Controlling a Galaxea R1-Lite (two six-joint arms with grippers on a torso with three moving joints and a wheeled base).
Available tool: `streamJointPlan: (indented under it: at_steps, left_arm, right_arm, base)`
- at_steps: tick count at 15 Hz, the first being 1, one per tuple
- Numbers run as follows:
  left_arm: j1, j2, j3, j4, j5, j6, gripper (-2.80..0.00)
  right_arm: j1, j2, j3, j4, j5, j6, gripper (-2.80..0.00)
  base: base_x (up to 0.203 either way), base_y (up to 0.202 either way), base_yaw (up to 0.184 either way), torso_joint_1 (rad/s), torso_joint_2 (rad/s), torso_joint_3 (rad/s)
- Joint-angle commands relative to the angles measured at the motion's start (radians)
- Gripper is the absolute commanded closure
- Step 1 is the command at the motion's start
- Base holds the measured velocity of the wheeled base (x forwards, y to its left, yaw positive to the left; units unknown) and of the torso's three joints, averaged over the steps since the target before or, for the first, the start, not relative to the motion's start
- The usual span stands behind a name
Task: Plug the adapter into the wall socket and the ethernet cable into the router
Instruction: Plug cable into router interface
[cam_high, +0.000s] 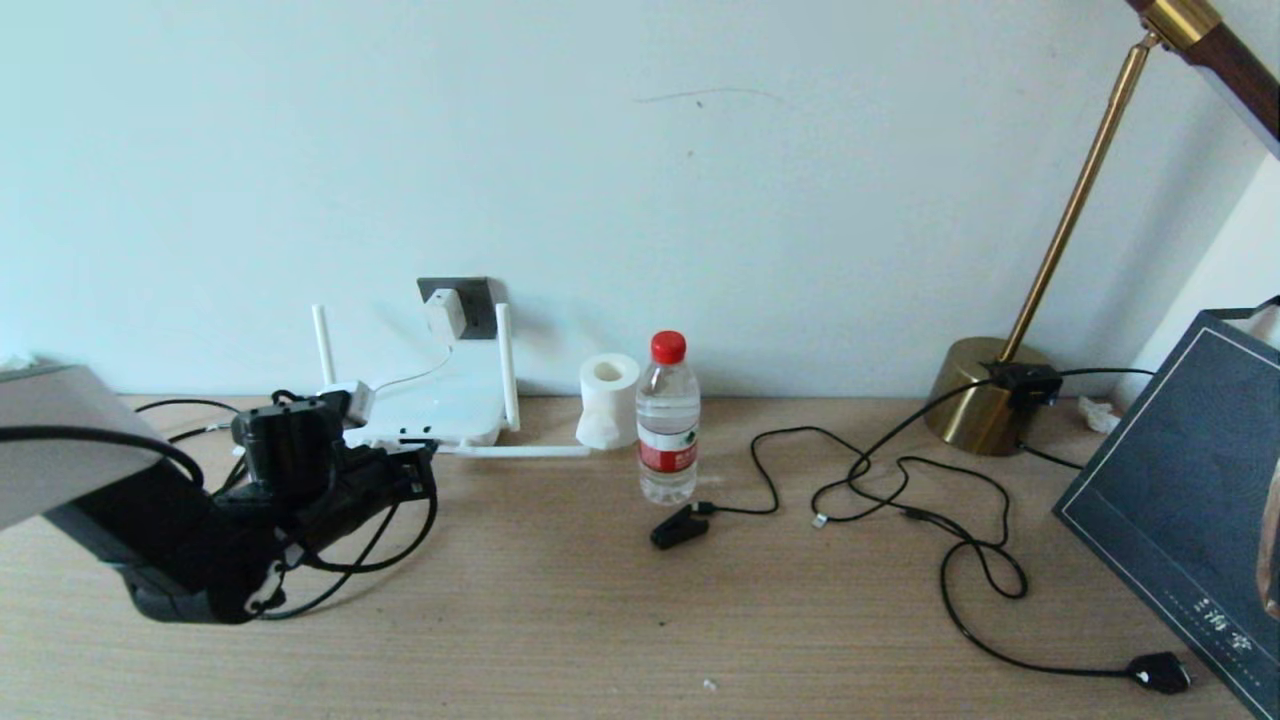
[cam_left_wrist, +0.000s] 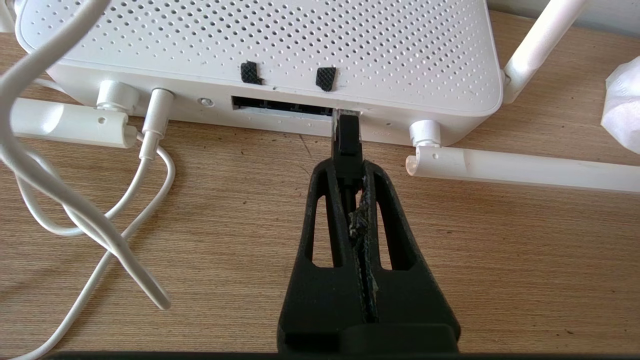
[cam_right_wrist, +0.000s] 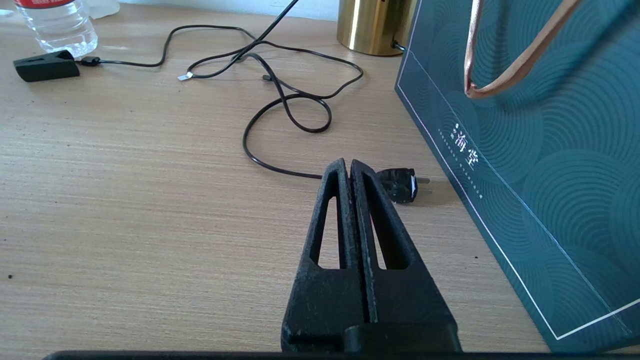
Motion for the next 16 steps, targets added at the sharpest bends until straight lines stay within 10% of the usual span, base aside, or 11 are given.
streamJointPlan:
  at_steps: [1, 16]
  left_arm:
    - [0.000, -0.008, 0.000, -0.007, 0.000, -0.001, 0.00]
    - [0.001, -0.004, -0.008, -0.004, 0.000, -0.001, 0.00]
  right_arm:
    - [0.000, 0.000, 0.000, 0.000, 0.000, -0.001, 0.00]
    - [0.000, 0.001, 0.000, 0.000, 0.000, -0.001, 0.00]
  base:
    - [0.000, 0.000, 0.000, 0.000, 0.00, 0.000]
    - [0.000, 0.000, 0.000, 0.000, 0.00, 0.000]
